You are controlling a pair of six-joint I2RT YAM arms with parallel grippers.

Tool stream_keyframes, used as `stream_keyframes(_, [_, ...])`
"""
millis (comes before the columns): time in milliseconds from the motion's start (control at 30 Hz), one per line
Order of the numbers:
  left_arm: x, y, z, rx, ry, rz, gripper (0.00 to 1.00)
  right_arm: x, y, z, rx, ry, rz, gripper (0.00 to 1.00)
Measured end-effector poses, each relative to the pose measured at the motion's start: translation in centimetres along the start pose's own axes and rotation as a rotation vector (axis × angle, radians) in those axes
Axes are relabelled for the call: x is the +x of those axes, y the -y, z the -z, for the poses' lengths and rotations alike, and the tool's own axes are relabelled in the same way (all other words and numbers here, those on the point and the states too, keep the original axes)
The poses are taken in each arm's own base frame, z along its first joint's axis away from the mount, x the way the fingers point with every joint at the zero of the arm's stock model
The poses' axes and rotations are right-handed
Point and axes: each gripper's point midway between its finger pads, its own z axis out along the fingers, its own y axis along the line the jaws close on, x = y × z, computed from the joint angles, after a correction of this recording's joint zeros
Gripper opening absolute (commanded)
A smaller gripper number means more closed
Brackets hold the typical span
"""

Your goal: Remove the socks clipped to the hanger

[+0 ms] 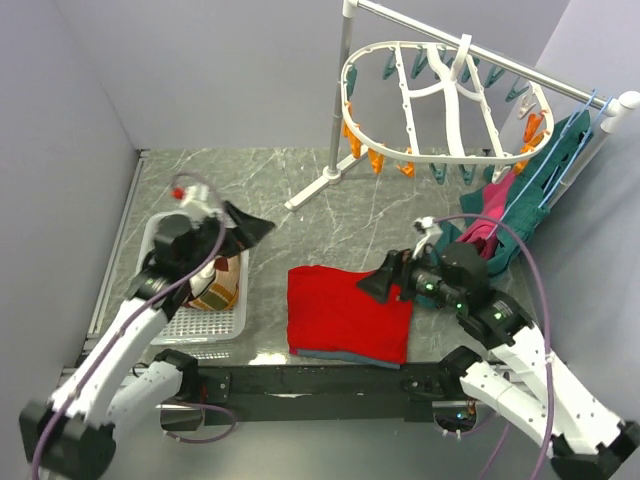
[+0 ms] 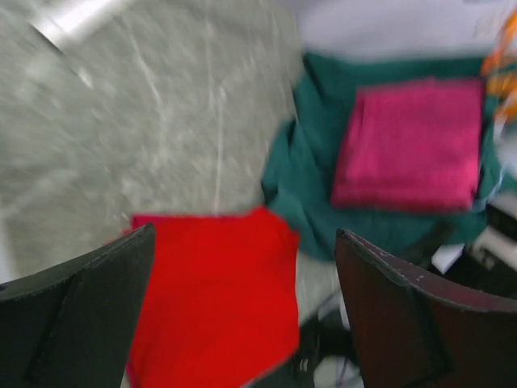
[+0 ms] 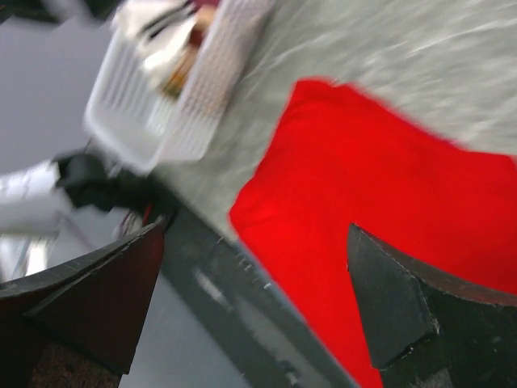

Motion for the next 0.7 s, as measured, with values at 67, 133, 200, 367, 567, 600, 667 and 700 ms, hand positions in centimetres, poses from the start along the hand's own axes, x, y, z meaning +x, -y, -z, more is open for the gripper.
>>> stream_keyframes(67, [2.5, 0.6, -1.4, 0.047, -0.111, -0.023, 0.97, 1.1, -1.3, -0.9, -0.05, -0.04, 0.006, 1.0])
stream_keyframes(133, [5.6, 1.1, -2.2, 0.075, -0.213, -0.066, 0.96, 1.8, -2.0, -2.0, -0.089, -0.05, 0.011, 1.0])
stream_keyframes(200, [8.4, 2.4, -2.0, 0.123, -0.29, -0.134, 0.96, 2.4, -2.1, -3.1, -0.113, -0.039, 0.005, 1.0])
stream_keyframes(367, [11.1, 6.0, 0.0, 0.31, -0.263, -0.247, 0.96, 5.8, 0.8, -6.0, -0.133, 0.021, -0.057, 1.0])
stream_keyframes(567, [12.3, 2.4, 2.5, 0.345, -0.147, -0.214, 0.96, 7.5, 3.1, -6.5, -0.161, 0.162, -0.107, 1.0])
stream_keyframes(600, [12.5, 1.7, 2.9, 0.342, -0.133, -0.208, 0.96, 7.4, 3.3, -6.3, -0.169, 0.201, -0.108, 1.0])
stream_keyframes(667, [12.8, 0.5, 3.8, 0.351, -0.092, -0.187, 0.96, 6.4, 3.4, -5.6, -0.188, 0.292, -0.114, 1.0])
stream_keyframes(700, [12.5, 0.4, 4.4, 0.367, -0.058, -0.179, 0.96, 5.6, 3.1, -5.2, -0.202, 0.334, -0.112, 1.0])
